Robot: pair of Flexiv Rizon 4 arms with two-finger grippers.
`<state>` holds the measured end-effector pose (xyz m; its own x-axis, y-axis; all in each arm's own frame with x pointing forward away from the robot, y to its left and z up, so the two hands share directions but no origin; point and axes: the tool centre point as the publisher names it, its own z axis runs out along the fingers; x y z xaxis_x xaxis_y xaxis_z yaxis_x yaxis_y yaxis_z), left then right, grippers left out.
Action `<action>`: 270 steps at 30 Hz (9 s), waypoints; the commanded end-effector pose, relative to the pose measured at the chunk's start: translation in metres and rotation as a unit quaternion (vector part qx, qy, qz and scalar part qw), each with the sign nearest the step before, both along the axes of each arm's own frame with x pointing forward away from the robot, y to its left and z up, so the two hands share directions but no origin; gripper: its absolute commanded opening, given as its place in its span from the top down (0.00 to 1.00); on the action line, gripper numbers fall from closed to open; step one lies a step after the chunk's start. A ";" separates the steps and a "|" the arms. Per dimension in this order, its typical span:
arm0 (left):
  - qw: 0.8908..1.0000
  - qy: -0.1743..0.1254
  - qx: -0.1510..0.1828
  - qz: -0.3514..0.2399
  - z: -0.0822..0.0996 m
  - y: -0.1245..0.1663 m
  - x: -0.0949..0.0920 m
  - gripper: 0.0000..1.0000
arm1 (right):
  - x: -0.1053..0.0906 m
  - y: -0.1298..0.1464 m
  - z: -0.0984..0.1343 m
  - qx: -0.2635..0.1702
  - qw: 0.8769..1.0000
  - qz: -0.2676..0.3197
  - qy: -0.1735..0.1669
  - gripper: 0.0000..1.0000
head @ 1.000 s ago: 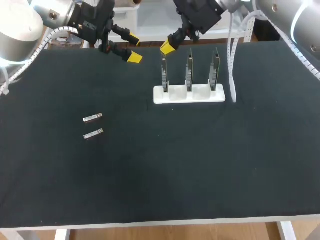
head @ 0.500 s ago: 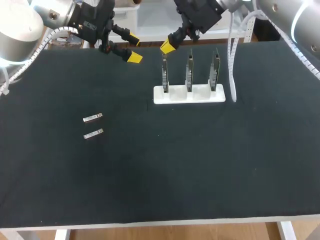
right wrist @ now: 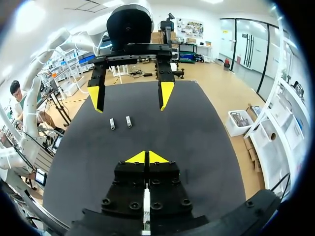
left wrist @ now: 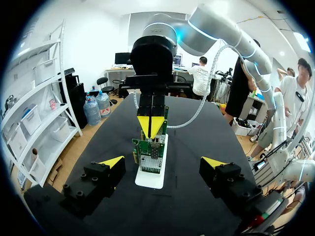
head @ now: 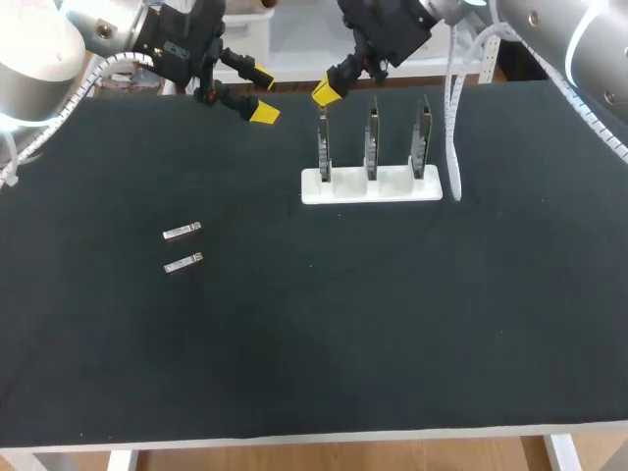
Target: Pick up the optical module with the left hand, and insert it into the network port with the right hand.
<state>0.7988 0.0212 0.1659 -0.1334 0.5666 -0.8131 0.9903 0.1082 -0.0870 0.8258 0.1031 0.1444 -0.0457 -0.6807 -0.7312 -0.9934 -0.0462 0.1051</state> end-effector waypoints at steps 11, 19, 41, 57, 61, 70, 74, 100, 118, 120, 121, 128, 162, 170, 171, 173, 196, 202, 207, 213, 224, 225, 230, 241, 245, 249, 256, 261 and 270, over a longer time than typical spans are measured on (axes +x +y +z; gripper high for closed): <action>1.000 0.000 0.001 0.002 0.000 0.000 -0.001 0.00 | 0.006 -0.003 -0.003 0.008 0.958 0.205 0.200 1.00; 1.000 0.000 0.001 0.002 0.000 0.000 -0.001 0.00 | 0.002 -0.002 -0.008 0.006 0.957 0.205 0.205 1.00; 1.000 0.000 0.001 0.002 0.000 0.000 -0.001 0.00 | 0.001 -0.002 -0.015 0.005 0.956 0.198 0.215 1.00; 1.000 0.000 0.001 0.002 0.000 0.000 -0.001 0.00 | -0.002 -0.006 -0.022 0.005 0.957 0.187 0.223 1.00; 1.000 0.000 0.001 0.002 0.000 0.000 -0.001 0.00 | -0.002 -0.006 -0.023 0.005 0.956 0.185 0.225 1.00; 1.000 0.000 0.001 0.002 0.000 0.000 -0.001 0.00 | -0.002 -0.007 -0.026 0.004 0.957 0.181 0.228 1.00; 1.000 0.000 0.001 0.002 0.000 0.000 -0.001 0.00 | -0.002 -0.007 -0.028 0.005 0.957 0.180 0.230 1.00; 1.000 0.000 0.001 0.002 0.000 0.000 -0.001 0.00 | 0.004 -0.008 -0.010 0.021 0.961 0.165 0.222 1.00; 1.000 0.000 0.001 0.002 0.000 0.000 -0.001 0.00 | 0.003 -0.006 0.009 0.033 0.964 0.162 0.209 1.00; 1.000 0.000 0.001 0.002 0.000 0.000 -0.001 0.00 | 0.003 -0.006 0.012 0.034 0.964 0.162 0.208 1.00; 1.000 0.000 0.001 0.002 0.000 0.000 -0.001 0.00 | 0.003 -0.007 0.014 0.033 0.965 0.162 0.204 1.00; 1.000 0.000 0.001 0.002 0.000 0.000 -0.001 0.00 | 0.002 -0.014 0.028 0.039 0.968 0.161 0.190 1.00; 1.000 0.000 0.001 0.002 0.000 0.000 -0.001 0.00 | -0.042 -0.104 0.070 0.070 0.980 0.106 0.152 1.00; 1.000 0.000 0.001 0.002 0.000 0.000 -0.001 0.00 | -0.046 -0.118 0.068 0.067 0.982 0.093 0.150 1.00; 1.000 0.000 0.001 0.002 0.000 0.000 -0.001 0.00 | -0.046 -0.119 0.067 0.065 0.983 0.091 0.148 1.00; 1.000 0.000 0.001 0.002 0.000 0.000 -0.001 0.00 | -0.046 -0.121 0.066 0.059 0.984 0.089 0.145 1.00; 1.000 0.000 0.001 0.002 0.000 0.000 -0.001 0.00 | -0.038 -0.125 0.053 0.046 0.995 0.011 0.093 1.00; 1.000 0.000 0.001 0.002 0.000 0.000 -0.001 0.00 | -0.038 -0.125 0.054 0.048 0.995 0.007 0.092 1.00; 1.000 0.000 0.001 0.002 0.000 0.000 -0.001 0.00 | -0.039 -0.127 0.051 0.044 0.995 0.006 0.094 1.00; 1.000 0.000 0.001 0.002 0.000 0.000 -0.001 0.00 | -0.040 -0.131 0.051 0.041 0.995 0.007 0.095 1.00; 1.000 0.000 0.001 0.002 0.000 0.000 -0.001 0.00 | -0.040 -0.128 0.052 0.051 0.993 0.008 0.102 0.00; 1.000 0.000 0.001 0.002 0.000 0.000 -0.001 0.00 | -0.040 -0.128 0.052 0.051 0.993 0.009 0.102 0.00; 1.000 0.000 0.001 0.002 0.000 0.000 -0.001 0.00 | -0.040 -0.128 0.052 0.056 0.993 0.005 0.106 0.00; 1.000 0.000 0.001 0.002 0.000 0.000 -0.001 0.00 | -0.040 -0.128 0.052 0.056 0.993 0.005 0.106 0.00; 1.000 -0.009 0.003 -0.003 0.002 0.001 -0.001 0.00 | -0.040 -0.128 0.052 0.056 0.993 0.005 0.106 0.00; 0.999 -0.015 0.042 0.002 0.010 0.006 0.002 0.00 | -0.040 -0.128 0.052 0.056 0.993 0.005 0.106 0.00; 0.996 0.006 0.066 0.058 0.009 0.026 -0.008 0.00 | -0.040 -0.128 0.052 0.056 0.993 0.005 0.106 0.00; 0.991 0.020 0.069 0.115 0.003 0.032 -0.023 0.00 | -0.040 -0.128 0.052 0.056 0.993 0.005 0.106 0.00; 0.973 0.025 0.133 0.185 -0.004 0.049 -0.051 0.00 | -0.040 -0.128 0.052 0.056 0.993 0.005 0.106 0.00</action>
<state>0.7724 0.0696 0.1533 -0.4008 0.6600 -0.6354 0.9014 0.4079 -0.1449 0.7867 -0.0246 0.1964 -0.2010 -0.5975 -0.7763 -0.9481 -0.0807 0.3075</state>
